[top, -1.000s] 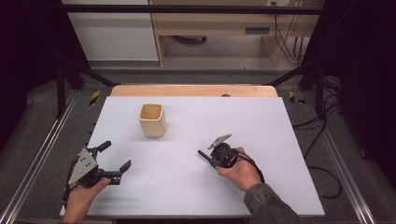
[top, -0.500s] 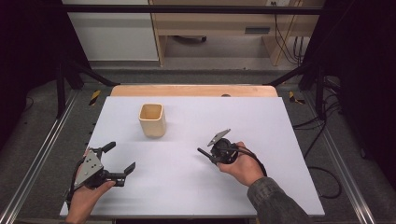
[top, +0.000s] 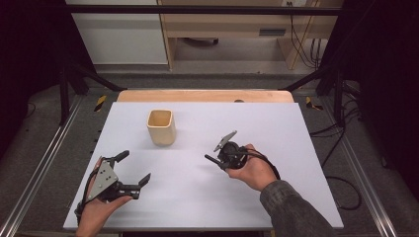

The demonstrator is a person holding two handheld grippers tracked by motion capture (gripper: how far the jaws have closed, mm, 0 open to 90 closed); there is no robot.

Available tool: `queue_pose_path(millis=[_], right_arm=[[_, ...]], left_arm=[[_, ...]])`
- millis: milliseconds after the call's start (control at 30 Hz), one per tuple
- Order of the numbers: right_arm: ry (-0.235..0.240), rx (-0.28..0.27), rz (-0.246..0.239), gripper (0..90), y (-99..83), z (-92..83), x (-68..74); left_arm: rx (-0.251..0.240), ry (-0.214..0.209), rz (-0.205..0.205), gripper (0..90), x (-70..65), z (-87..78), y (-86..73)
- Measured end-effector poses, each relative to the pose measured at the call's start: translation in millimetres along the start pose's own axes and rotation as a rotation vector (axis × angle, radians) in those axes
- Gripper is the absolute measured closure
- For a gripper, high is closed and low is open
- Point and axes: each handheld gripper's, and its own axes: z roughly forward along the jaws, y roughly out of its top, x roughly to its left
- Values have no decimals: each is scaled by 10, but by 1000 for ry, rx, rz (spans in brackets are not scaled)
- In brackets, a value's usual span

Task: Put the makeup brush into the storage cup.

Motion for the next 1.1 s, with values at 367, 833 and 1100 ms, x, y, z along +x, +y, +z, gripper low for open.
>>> queue_pose_path(millis=[367,833,1100], right_arm=[[3,24,-75,795,299,-87,77],[31,65,-130,795,590,-155,178],[40,80,-163,795,688,-146,205]], left_arm=[[8,-29,33,9,-131,79,36],[25,-38,101,9,-253,161,76],[28,-49,125,11,-324,226,101]])
